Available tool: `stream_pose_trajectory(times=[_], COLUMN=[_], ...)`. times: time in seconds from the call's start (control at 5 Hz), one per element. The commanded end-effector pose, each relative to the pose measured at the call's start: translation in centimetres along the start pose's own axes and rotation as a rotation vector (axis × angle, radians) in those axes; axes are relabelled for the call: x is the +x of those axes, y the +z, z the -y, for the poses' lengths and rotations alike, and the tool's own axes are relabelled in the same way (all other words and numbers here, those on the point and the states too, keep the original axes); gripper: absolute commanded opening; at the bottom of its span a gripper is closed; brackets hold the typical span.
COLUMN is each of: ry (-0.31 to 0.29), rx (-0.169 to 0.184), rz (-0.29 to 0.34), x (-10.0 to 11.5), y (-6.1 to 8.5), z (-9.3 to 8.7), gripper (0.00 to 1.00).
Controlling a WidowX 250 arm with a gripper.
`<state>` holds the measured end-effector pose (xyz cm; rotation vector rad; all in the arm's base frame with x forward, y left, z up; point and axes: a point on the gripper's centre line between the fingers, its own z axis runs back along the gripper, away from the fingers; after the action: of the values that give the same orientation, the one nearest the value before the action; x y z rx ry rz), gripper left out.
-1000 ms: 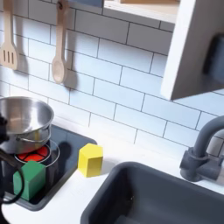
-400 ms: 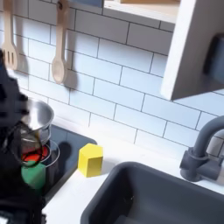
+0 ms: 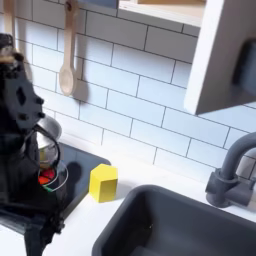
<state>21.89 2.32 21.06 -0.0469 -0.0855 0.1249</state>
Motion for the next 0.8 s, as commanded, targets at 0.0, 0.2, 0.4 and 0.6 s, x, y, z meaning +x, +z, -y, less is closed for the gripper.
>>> stream_pose_trajectory(times=[0.0,0.2,0.4,0.6], ry=[-0.012,-0.024,-0.049,-0.101], rx=[-0.011,0.003,0.0,-0.014], rz=[0.046,0.052,0.066,0.068], x=[3.9,5.2,6.2,7.2], y=[-1.0,-1.6,-2.0,-2.6], z=[-0.9,-1.7,-2.5,-2.9], gripper=[1.0,1.0,1.0,1.0])
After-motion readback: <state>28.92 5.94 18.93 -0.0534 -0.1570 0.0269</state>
